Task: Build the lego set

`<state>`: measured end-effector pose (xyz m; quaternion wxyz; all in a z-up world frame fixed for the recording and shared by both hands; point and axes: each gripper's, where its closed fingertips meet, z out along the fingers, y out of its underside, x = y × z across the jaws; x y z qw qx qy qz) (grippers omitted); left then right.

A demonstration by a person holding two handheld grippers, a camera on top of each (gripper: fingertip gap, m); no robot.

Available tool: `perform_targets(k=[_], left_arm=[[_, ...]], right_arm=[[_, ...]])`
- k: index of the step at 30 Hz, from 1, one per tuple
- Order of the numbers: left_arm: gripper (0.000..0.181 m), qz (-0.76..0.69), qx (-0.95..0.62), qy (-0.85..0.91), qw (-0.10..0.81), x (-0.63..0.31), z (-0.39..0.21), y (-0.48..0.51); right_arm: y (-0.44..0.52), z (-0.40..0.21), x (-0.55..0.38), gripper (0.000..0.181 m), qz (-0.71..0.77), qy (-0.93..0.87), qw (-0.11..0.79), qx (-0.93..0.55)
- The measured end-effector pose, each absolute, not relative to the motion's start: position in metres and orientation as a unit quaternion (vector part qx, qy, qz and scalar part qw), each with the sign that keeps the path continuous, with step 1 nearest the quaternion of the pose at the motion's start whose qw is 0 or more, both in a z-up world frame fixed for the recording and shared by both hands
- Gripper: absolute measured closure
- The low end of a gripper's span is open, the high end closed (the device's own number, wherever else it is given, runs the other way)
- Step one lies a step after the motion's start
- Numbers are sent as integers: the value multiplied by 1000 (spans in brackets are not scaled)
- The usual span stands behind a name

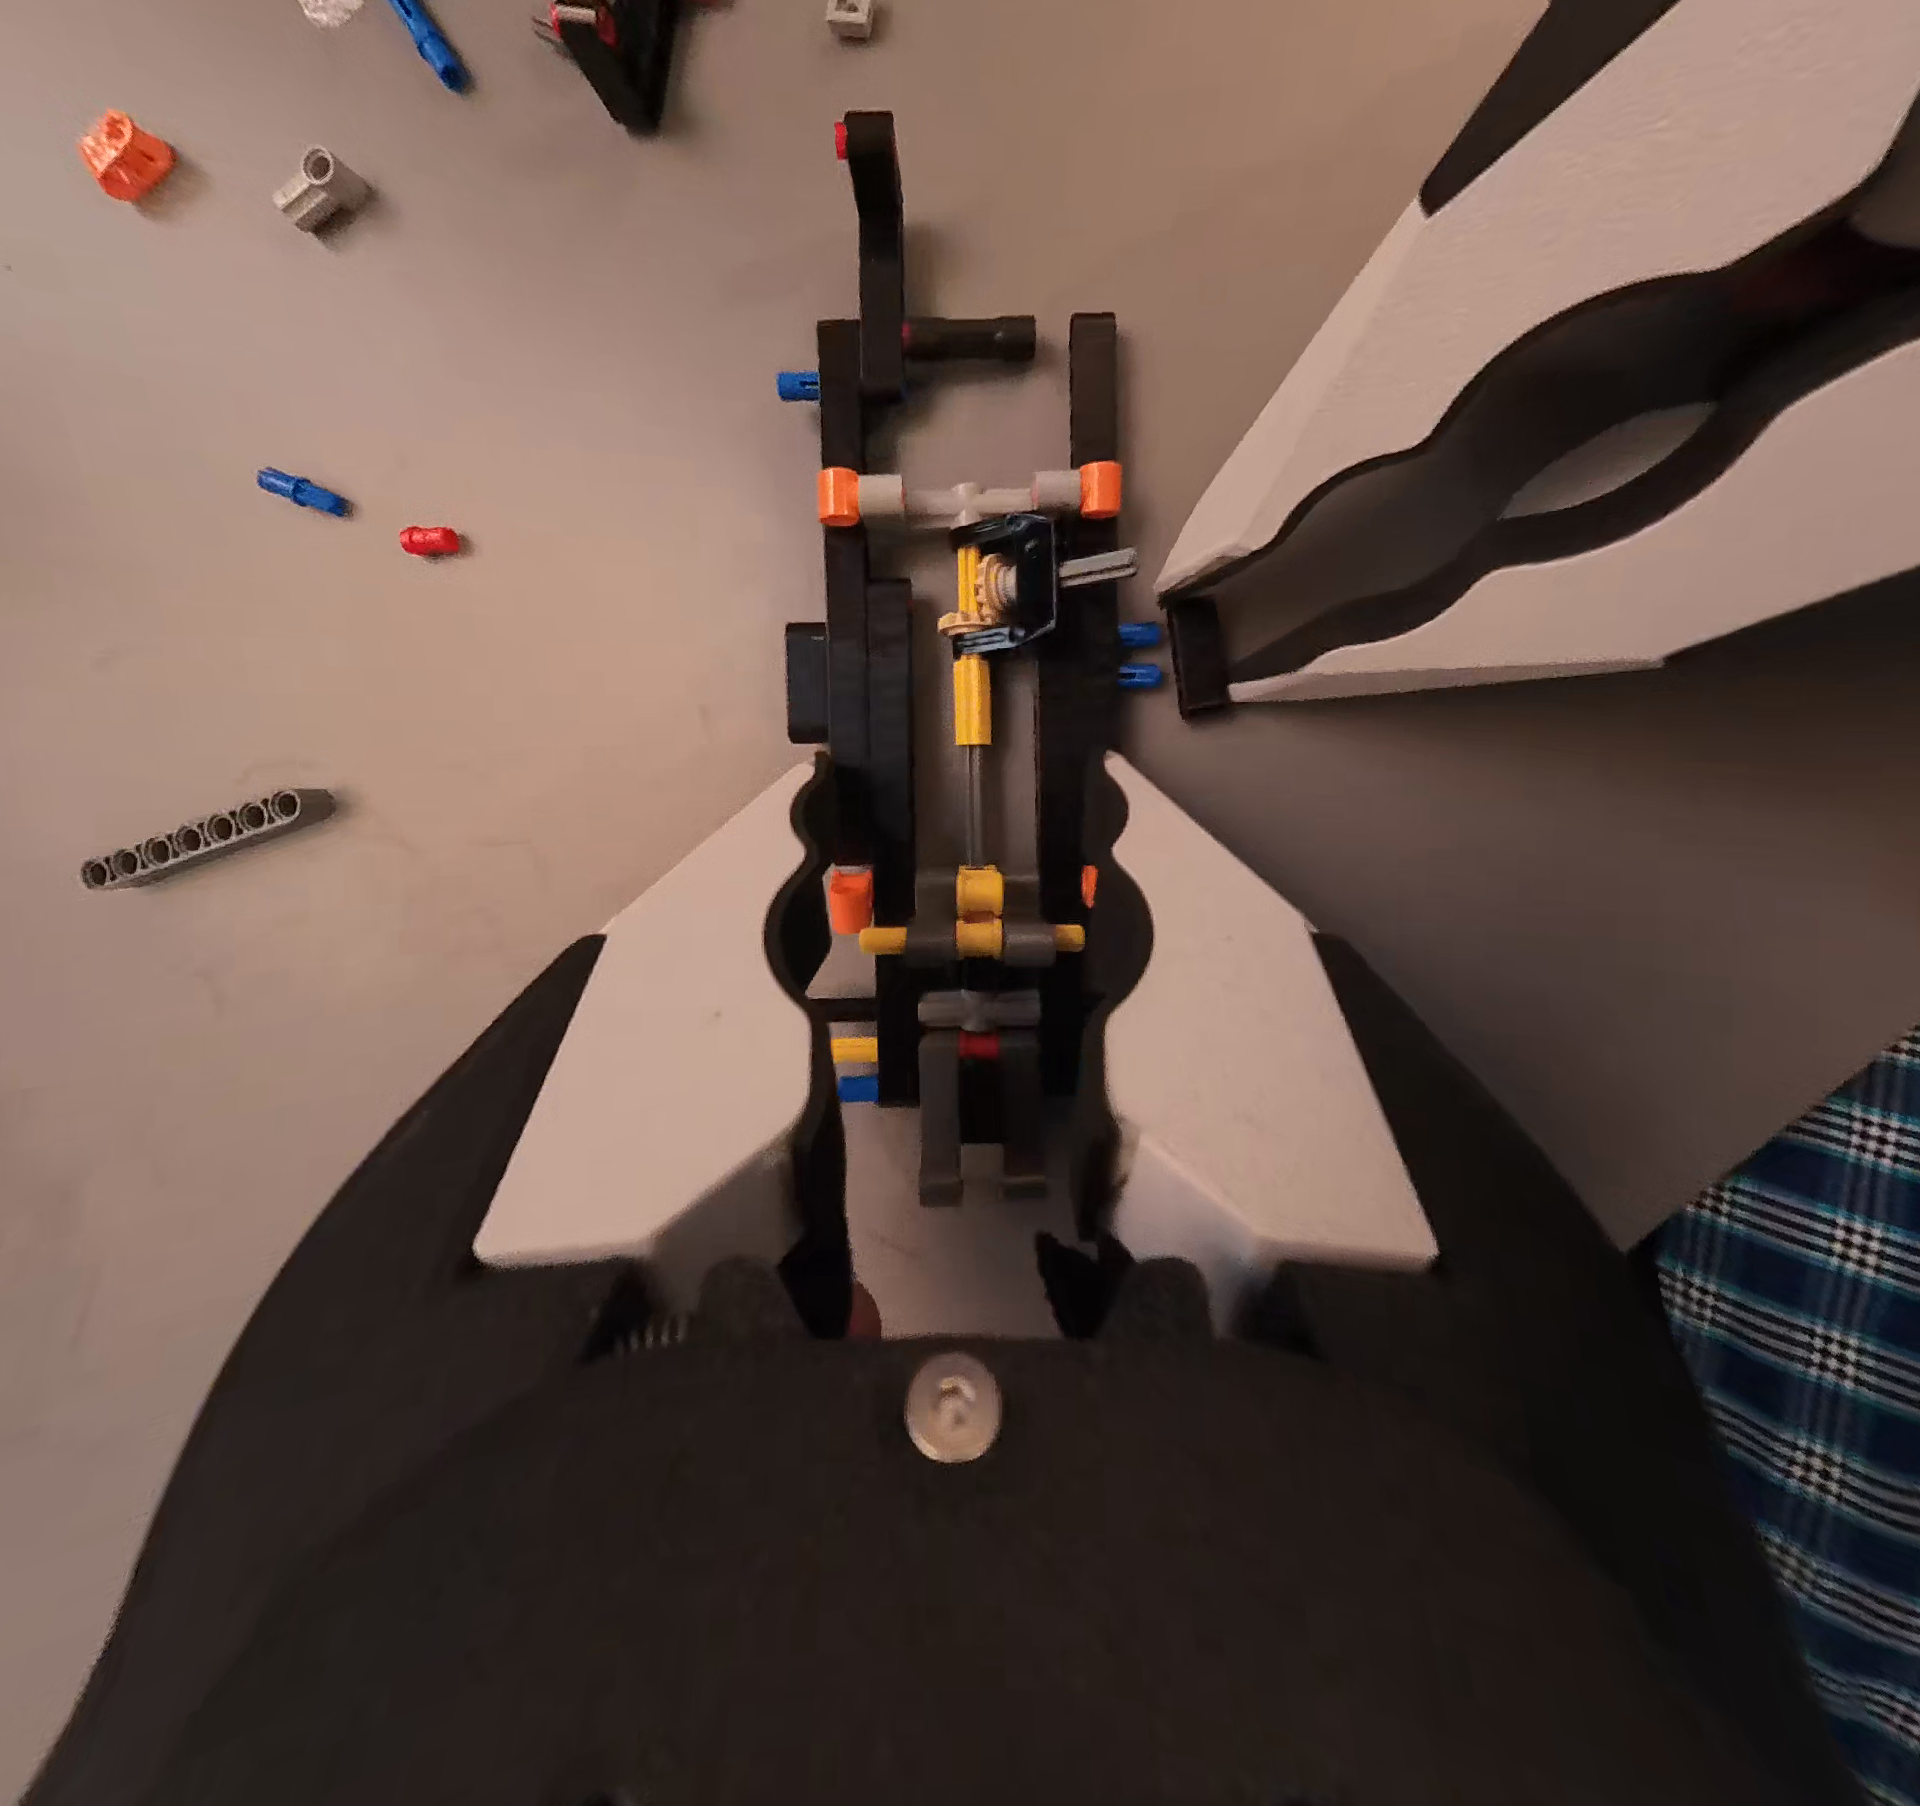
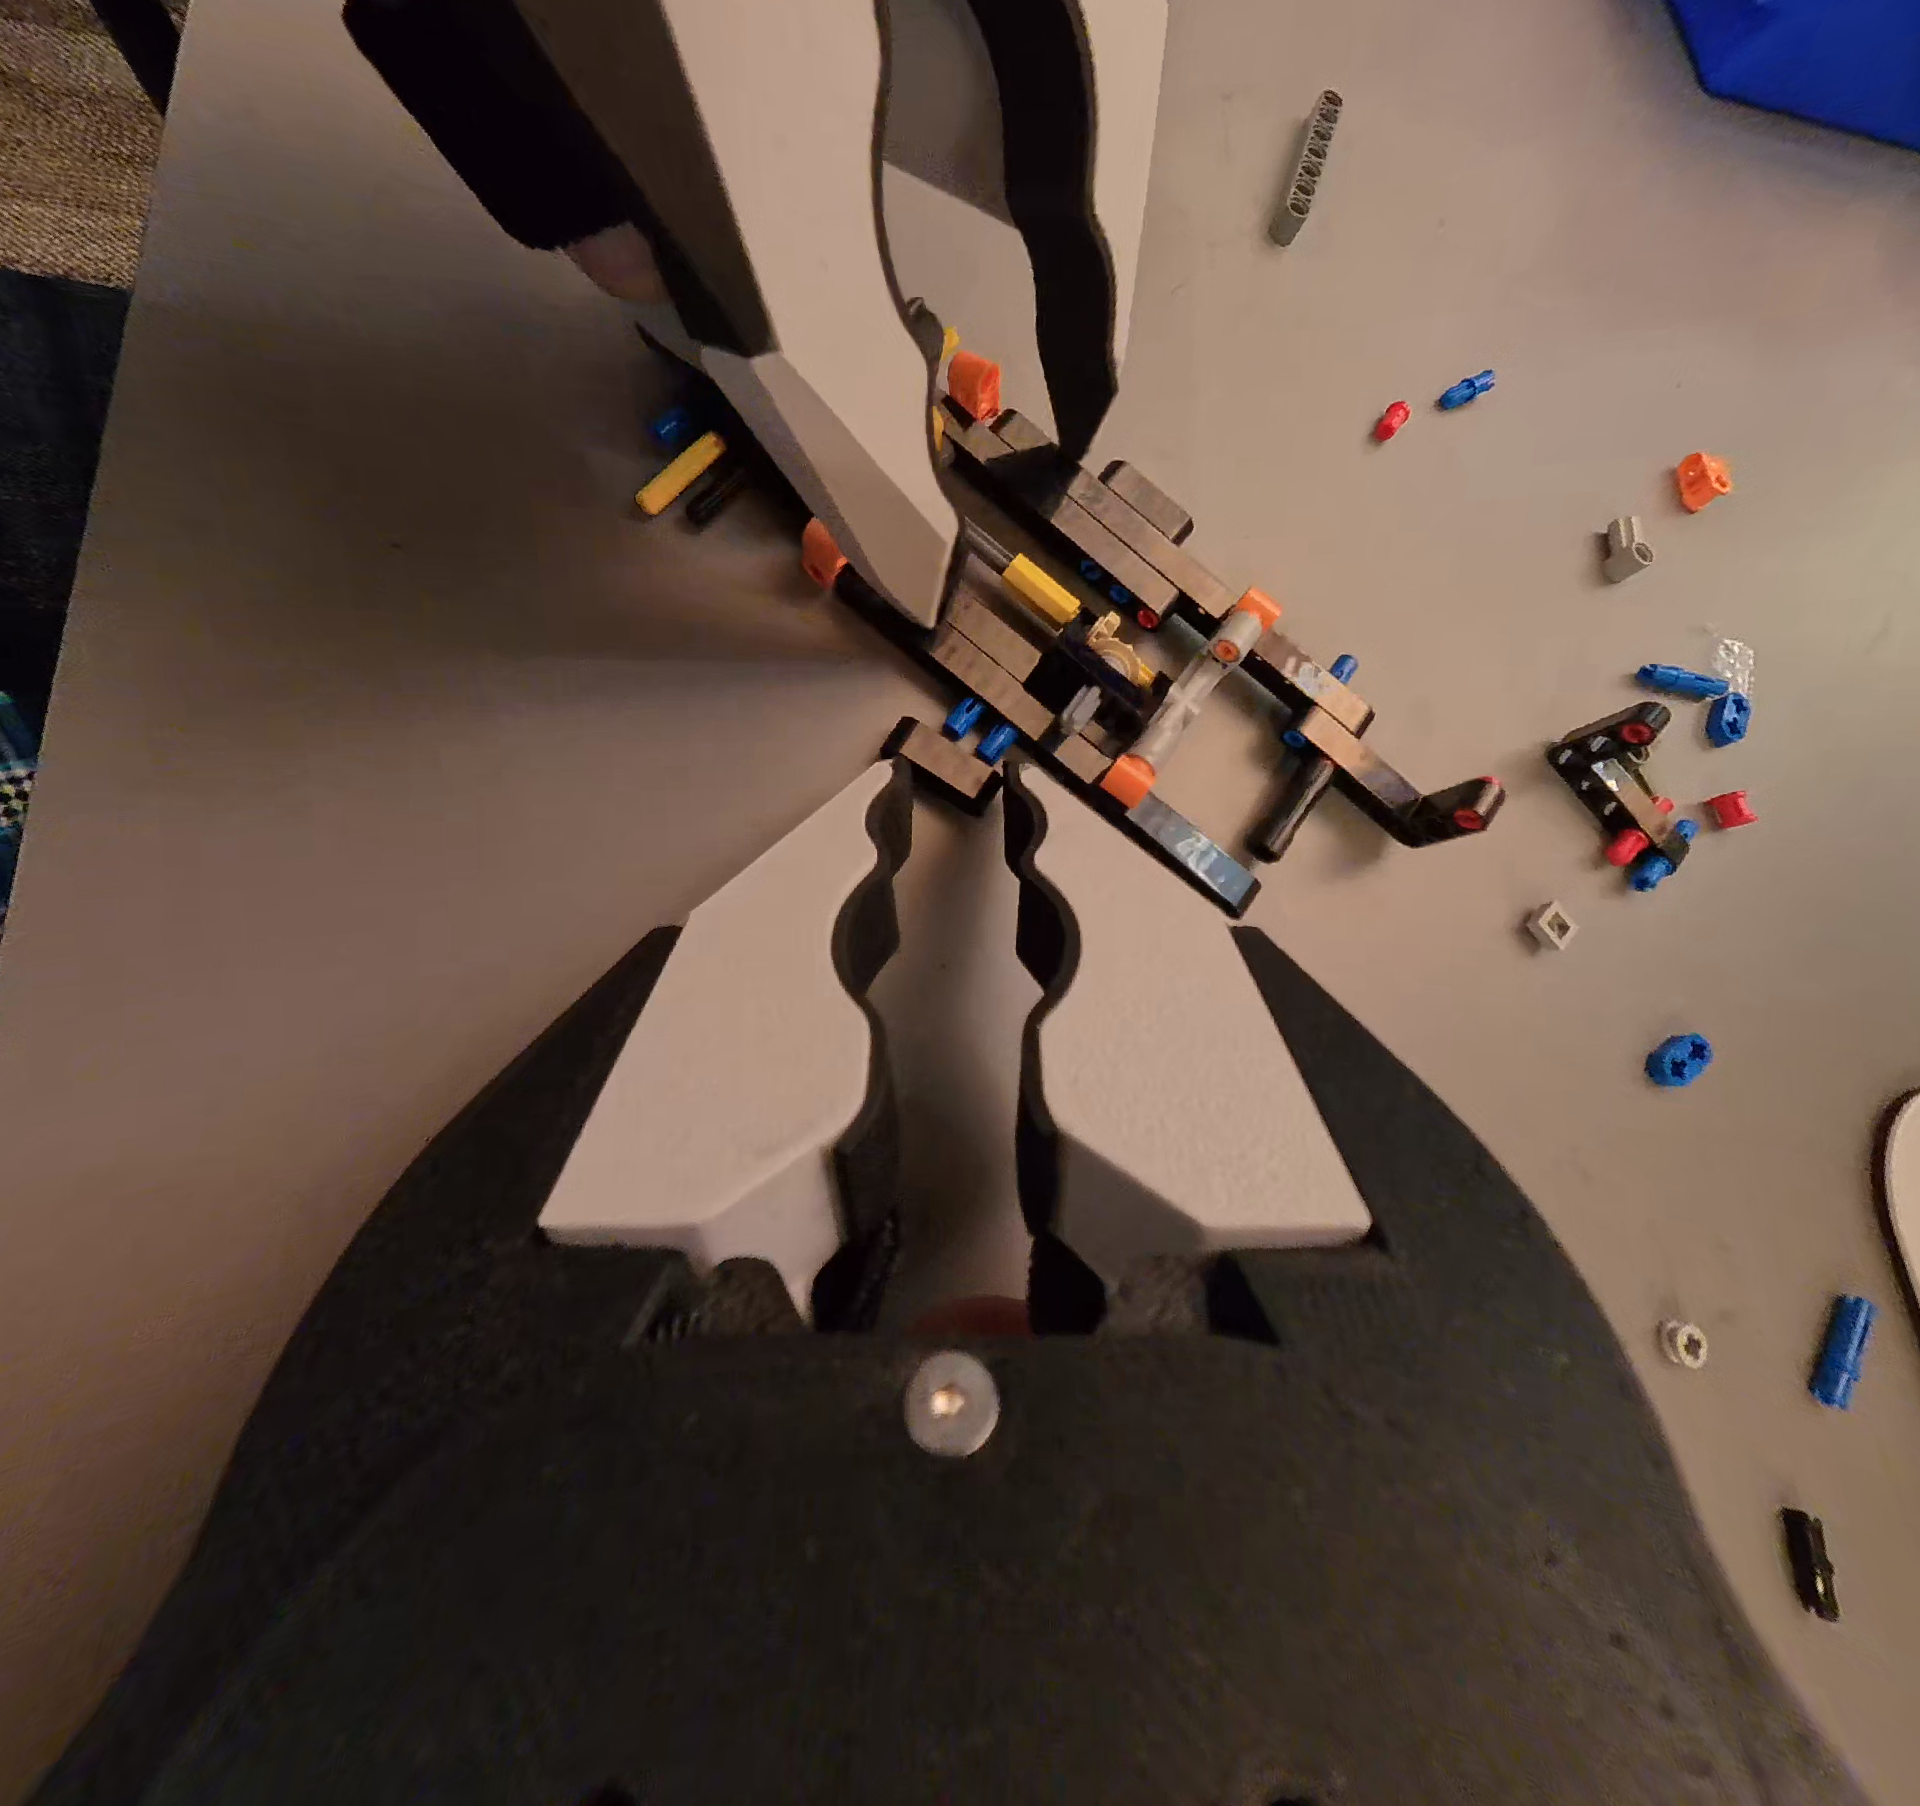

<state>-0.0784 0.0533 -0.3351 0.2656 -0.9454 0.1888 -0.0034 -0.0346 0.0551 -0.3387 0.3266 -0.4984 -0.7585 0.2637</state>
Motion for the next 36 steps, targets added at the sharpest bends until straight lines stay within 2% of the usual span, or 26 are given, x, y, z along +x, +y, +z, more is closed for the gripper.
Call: perform_targets(k=[9, 16, 23, 32, 36], left_arm=[[136, -26, -950, 164, 264, -77, -336, 56], [138, -17, -948, 162, 274, -77, -335, 56], [139, -19, -948, 154, 279, -78, -335, 57], [140, 3, -949, 114, 294, -77, -334, 56], [142, 14, -947, 101, 304, -78, -334, 57]], right_arm=[[58, -339, -38, 165, 264, -751, 323, -512], [59, -336, -35, 152, 278, -740, 319, -523], [55, -338, -32, 158, 269, -745, 312, -524], [50, -337, -30, 152, 289, -721, 290, -559], [50, -339, -33, 158, 286, -716, 282, -571]])
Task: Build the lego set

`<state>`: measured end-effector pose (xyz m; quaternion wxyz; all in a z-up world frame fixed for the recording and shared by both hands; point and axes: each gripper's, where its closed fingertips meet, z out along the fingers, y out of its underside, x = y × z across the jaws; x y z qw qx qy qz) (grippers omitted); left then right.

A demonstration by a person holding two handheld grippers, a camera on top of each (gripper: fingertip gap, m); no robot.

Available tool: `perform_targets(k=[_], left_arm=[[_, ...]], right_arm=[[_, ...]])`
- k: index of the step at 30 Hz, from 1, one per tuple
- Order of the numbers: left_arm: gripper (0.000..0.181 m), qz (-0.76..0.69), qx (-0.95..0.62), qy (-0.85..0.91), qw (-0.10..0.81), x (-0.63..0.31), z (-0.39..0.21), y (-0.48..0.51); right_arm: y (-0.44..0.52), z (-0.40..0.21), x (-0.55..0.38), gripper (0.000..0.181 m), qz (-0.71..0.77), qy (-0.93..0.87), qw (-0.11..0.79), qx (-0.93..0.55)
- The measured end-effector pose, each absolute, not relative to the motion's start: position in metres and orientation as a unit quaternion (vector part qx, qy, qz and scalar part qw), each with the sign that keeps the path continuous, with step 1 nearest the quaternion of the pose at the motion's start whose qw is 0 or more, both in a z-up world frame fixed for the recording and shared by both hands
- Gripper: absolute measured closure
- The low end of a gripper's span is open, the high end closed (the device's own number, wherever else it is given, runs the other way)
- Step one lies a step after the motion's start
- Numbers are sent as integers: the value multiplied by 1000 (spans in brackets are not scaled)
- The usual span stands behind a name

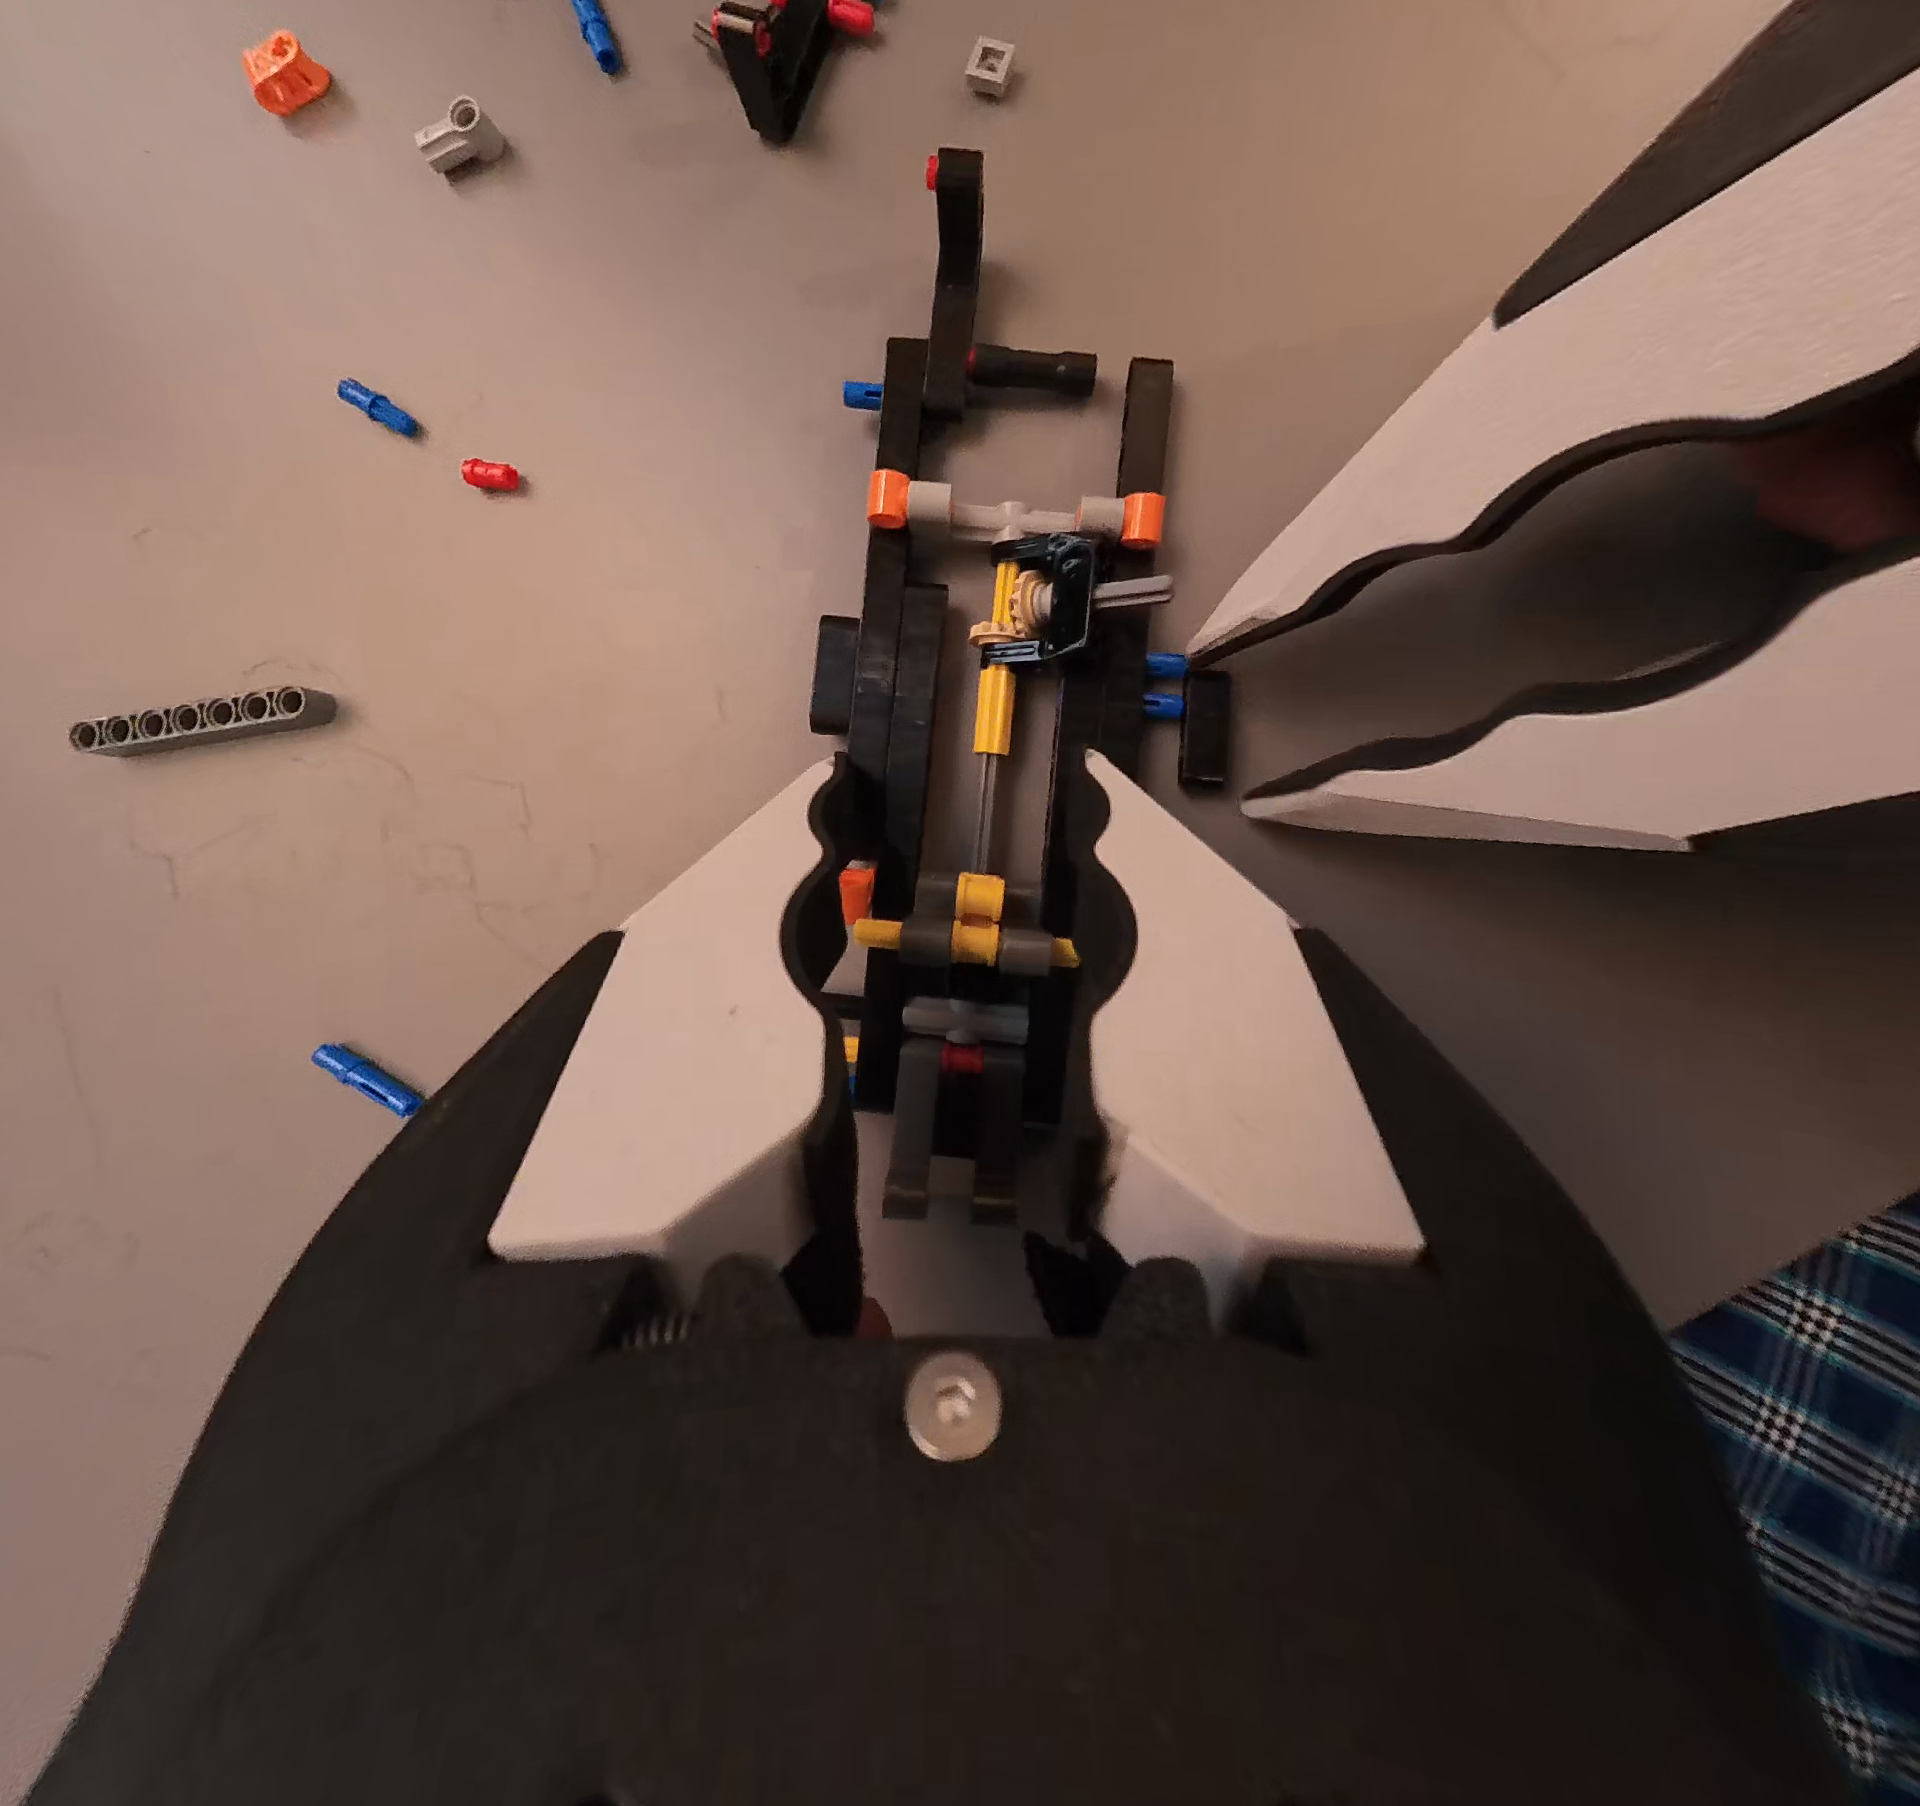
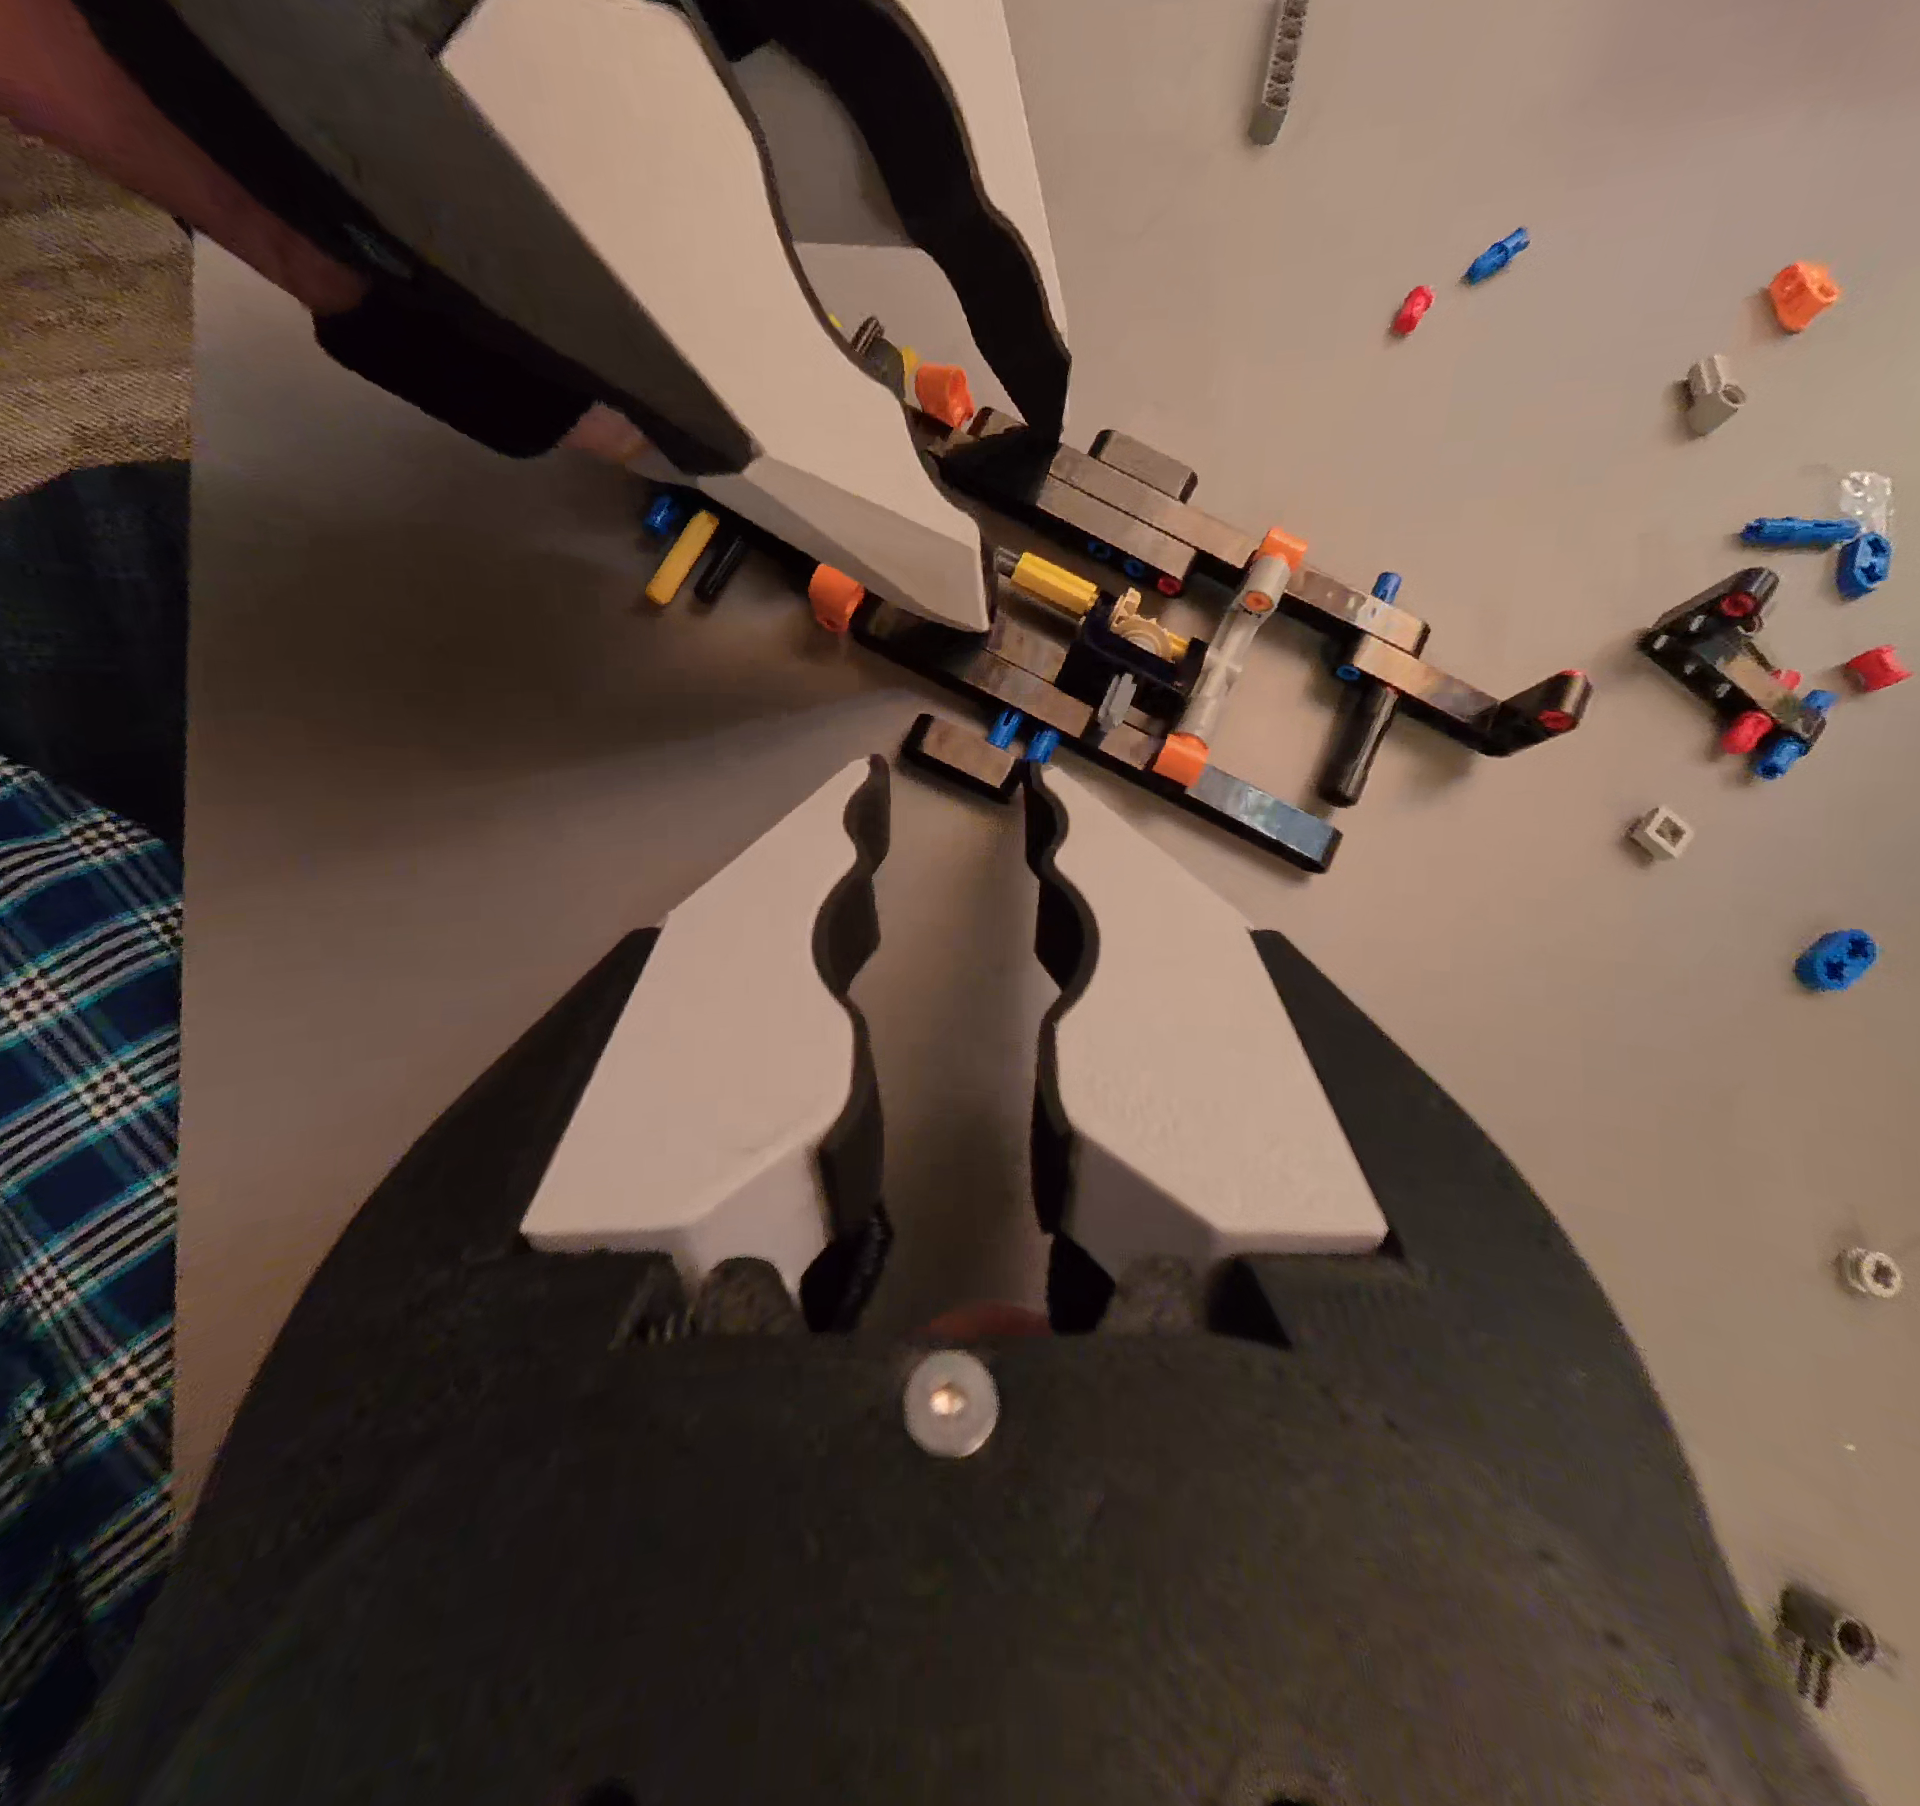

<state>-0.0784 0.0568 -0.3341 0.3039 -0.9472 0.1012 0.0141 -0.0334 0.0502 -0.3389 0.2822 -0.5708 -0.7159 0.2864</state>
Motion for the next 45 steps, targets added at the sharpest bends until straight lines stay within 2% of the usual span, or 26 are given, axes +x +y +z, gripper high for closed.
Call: perform_targets(k=[4, 8, 17, 20, 24, 28, 36, 43, 45], left_arm=[[142, 7, -944, 96, 314, -79, -334, 57], [141, -16, -943, 96, 317, -80, -334, 56], [136, -25, -941, 136, 310, -91, -335, 56], [140, -24, -945, 128, 301, -95, -339, 55], [143, -28, -944, 100, 312, -97, -340, 54], [149, -24, -948, 74, 310, -105, -340, 49], [152, -54, -950, 50, 302, -103, -341, 36], [136, -61, -940, 82, 326, -111, -327, 47], [134, -68, -940, 97, 321, -109, -329, 51]], right_arm=[[51, -341, -34, 169, 277, -716, 281, -576], [55, -341, -35, 171, 277, -707, 278, -588], [42, -334, -35, 145, 287, -702, 271, -592], [42, -340, -36, 144, 281, -692, 258, -612], [42, -341, -40, 148, 280, -681, 254, -627], [46, -342, -45, 160, 273, -679, 263, -629], [48, -342, -47, 161, 279, -704, 266, -597], [46, -341, -49, 160, 289, -714, 272, -576], [47, -341, -50, 151, 291, -714, 270, -577]])
